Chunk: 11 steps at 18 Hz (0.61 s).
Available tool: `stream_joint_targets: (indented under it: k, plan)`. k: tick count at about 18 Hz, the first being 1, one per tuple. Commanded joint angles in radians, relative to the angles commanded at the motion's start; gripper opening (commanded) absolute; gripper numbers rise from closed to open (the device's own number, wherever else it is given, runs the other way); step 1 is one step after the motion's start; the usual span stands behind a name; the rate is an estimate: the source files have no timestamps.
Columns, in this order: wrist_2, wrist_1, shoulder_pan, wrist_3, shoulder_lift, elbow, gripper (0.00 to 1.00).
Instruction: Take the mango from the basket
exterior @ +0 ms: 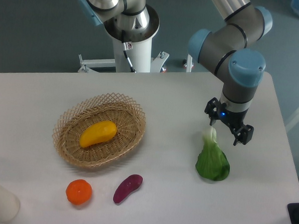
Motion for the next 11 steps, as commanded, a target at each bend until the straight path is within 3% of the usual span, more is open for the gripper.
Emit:
stream_joint_targets:
  k: [11]
  plan:
    - [-0.020,0.002,-0.023,-0.024,0.011,-0.009,1.00]
